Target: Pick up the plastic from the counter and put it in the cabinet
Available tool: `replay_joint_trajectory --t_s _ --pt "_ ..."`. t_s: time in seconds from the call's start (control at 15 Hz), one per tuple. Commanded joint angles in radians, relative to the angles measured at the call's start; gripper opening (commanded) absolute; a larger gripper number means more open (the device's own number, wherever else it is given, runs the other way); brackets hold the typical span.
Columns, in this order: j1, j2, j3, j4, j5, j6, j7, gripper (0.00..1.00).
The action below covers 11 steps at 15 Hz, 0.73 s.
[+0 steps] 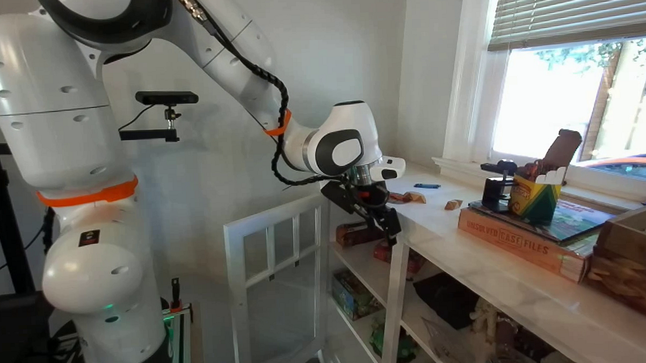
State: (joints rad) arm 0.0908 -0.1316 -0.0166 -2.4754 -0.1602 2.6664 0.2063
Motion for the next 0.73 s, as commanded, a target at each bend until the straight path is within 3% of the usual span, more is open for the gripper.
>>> replay_joint_trajectory --t_s 0.0,0.27,0.67 --pt "-0.029 -0.041 0.027 -0.025 0.026 0.009 -0.040 1.00" --pt "-0.018 -0.054 0.022 -0.019 0.092 0.024 -0.129 1.00" --pt "-0.037 -0.032 0.039 0.004 0.059 0.007 -0.092 1.00"
